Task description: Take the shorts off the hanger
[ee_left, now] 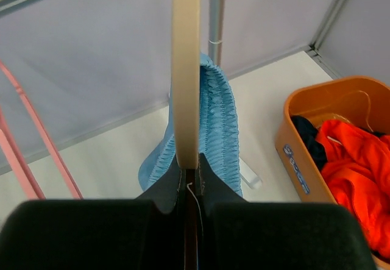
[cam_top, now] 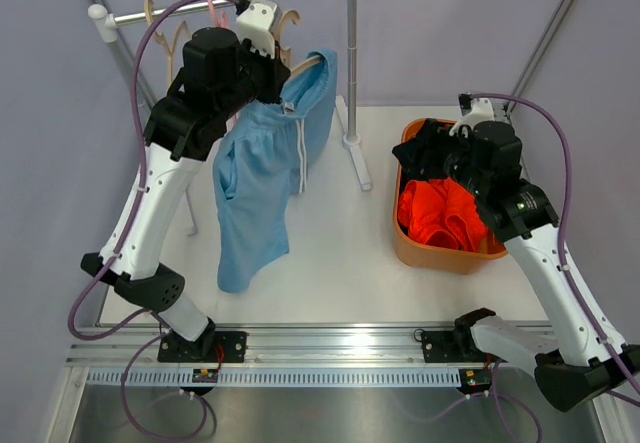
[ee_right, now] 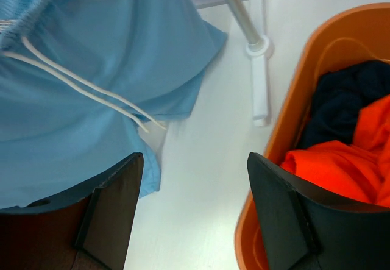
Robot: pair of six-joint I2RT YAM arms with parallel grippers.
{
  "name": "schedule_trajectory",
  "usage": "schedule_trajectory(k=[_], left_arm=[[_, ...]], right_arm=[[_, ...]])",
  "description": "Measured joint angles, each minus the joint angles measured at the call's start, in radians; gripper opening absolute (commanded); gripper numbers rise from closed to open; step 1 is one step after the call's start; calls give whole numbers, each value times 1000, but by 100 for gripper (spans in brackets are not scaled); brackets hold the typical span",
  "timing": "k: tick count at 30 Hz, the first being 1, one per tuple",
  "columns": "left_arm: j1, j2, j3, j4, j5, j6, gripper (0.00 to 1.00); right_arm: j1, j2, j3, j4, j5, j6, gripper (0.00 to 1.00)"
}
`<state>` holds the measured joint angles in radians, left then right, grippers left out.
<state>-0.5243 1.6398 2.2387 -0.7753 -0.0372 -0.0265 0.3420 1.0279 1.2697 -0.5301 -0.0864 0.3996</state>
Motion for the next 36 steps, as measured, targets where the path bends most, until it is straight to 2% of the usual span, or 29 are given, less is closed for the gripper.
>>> schedule_trajectory(k=[11,16,25,29,32,33,35,36], left_arm=[[-115,-173,-279,-23,65,-16,0],[-134,-254,-381,-28,80,-32,0],[-138,-375,-442,-26,111,-36,0],[-140,-390,-479,-18,120,-43,0],[-142,-391,-505,-3,121,-51,0],[-143,-392,-514,4,121,-52,0],[-146,-395,-528,10,121,-54,0],[-148,-397,-533,10,122,-55,0]], right_arm=[[203,194,188,41,18,6,77],[233,271,256,47,26,13,74],[267,423,319,56,25,23,72],[278,478,350,53,25,23,67],[279,494,363,45,29,21,55],[279,494,363,43,35,20,41],[279,494,369,36,43,13,24],[279,494,373,34,49,13,11]])
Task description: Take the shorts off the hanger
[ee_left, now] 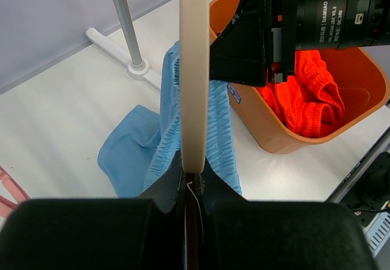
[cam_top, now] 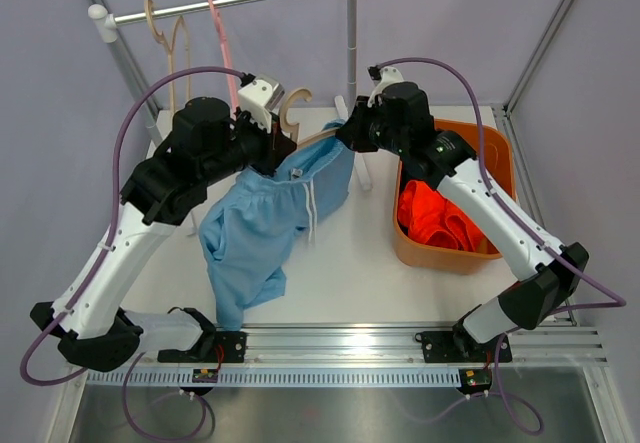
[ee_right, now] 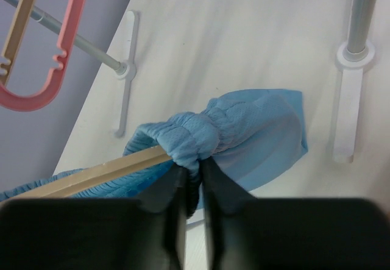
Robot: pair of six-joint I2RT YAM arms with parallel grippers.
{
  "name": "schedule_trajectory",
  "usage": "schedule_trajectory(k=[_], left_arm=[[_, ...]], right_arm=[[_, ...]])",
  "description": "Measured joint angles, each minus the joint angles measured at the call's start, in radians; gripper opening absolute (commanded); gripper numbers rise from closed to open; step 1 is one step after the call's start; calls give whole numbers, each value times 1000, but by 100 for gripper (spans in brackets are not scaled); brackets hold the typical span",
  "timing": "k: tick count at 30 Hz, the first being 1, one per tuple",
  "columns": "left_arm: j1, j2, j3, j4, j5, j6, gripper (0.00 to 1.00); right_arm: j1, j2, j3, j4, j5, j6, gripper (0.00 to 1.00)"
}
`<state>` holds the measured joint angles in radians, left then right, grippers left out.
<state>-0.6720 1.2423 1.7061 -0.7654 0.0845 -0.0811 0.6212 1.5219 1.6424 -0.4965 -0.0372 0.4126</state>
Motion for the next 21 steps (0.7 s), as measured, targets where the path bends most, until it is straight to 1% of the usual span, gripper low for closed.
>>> schedule_trajectory(k=[2,3,9,14,21], left_arm=[[-4,-4,-8,2,1,-2,0],[-6,-6,-10,2,1,-2,0],[-14,-27,-40,7,2,-2,0],[-22,-51,-64,8,11,-2,0],[-26,-76,-69,29,14,-1,0]], right_arm=[[1,0,7,-4,19,1,2],[1,0,8,-5,27,2,0],[5,0,41,-67,115,-11,0],[-1,23,124,-132,193,-32,0],[-84,71,159,-158,176,-36,0]])
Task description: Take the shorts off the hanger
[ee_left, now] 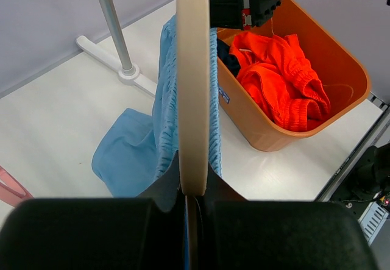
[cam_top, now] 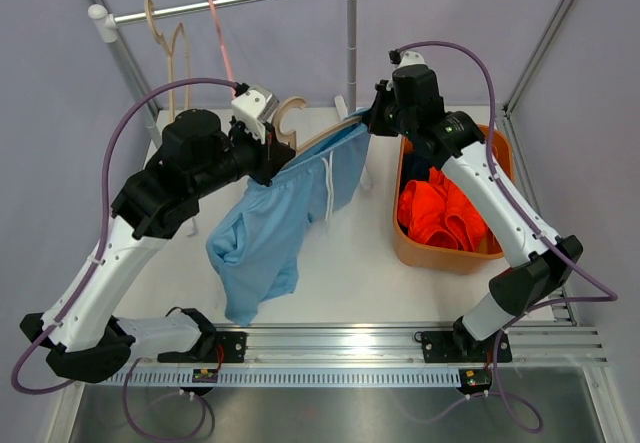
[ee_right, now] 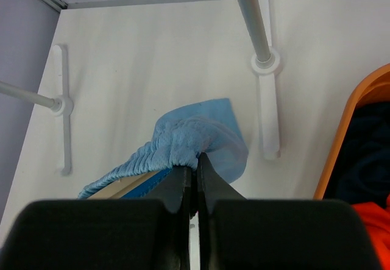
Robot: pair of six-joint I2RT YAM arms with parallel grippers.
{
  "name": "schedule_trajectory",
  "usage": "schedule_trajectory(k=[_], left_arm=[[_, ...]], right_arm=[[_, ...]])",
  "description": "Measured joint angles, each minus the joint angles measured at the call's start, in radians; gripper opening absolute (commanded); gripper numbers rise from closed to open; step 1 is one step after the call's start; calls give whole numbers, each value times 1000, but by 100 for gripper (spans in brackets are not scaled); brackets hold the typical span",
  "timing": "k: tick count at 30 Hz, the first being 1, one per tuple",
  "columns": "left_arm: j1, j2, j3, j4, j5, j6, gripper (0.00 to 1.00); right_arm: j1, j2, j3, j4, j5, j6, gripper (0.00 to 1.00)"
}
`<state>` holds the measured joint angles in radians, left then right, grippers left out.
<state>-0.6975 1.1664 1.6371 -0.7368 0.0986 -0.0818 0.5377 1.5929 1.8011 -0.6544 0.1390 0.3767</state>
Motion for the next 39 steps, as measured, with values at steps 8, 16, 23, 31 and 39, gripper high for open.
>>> schedule_trajectory(k=[8,16,23,31,39], left_arm=[[-2,-7,-21,17,4,0,0],[-3,-49,-28,24,3,-1,0],[-3,-71,-28,21,2,-2,0],[-3,-97,-52,29,5,-8,0],[-3,-98,-52,36,11,-20,0]], right_arm=[[-48,30,-1,-16,-47,0,0],[-55,30,-34,0,-83,1,0],[-61,30,-39,15,-130,6,0],[-63,30,-74,47,-186,16,0],[-65,30,-74,52,-191,16,0]])
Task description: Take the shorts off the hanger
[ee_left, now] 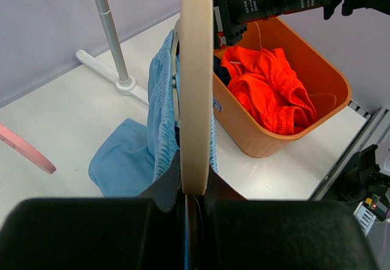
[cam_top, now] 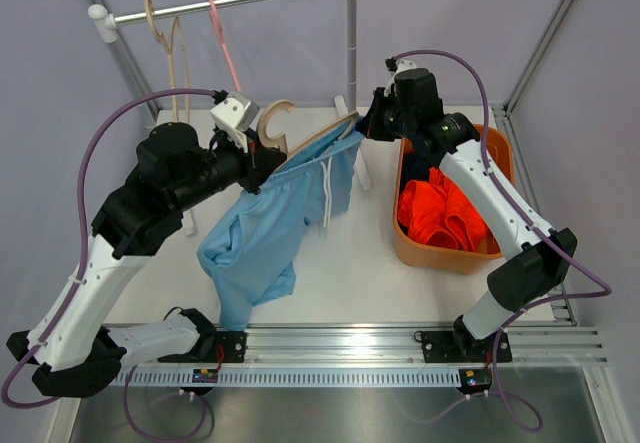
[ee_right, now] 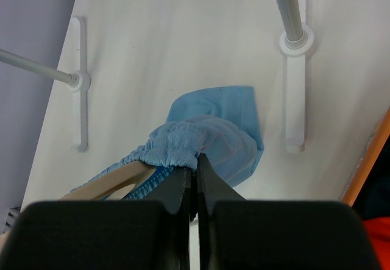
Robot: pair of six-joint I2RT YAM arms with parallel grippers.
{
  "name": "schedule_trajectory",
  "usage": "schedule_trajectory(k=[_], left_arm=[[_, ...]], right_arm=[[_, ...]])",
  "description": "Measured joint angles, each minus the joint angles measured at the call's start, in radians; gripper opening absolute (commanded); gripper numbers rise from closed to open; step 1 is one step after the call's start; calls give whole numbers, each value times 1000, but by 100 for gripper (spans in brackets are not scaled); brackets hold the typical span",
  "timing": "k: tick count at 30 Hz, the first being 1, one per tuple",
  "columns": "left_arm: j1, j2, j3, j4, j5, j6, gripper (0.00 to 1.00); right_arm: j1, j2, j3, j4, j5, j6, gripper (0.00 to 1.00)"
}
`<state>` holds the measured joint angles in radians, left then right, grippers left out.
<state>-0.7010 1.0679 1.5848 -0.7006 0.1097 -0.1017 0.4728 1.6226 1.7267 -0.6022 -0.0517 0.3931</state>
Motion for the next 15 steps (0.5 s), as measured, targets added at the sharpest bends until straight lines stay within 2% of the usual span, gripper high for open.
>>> schedule_trajectory(k=[15], left_arm=[[0,-34,-26,78,14,-16,0]], right_arm=[[-5,-3,-61,43,-72,16,0]])
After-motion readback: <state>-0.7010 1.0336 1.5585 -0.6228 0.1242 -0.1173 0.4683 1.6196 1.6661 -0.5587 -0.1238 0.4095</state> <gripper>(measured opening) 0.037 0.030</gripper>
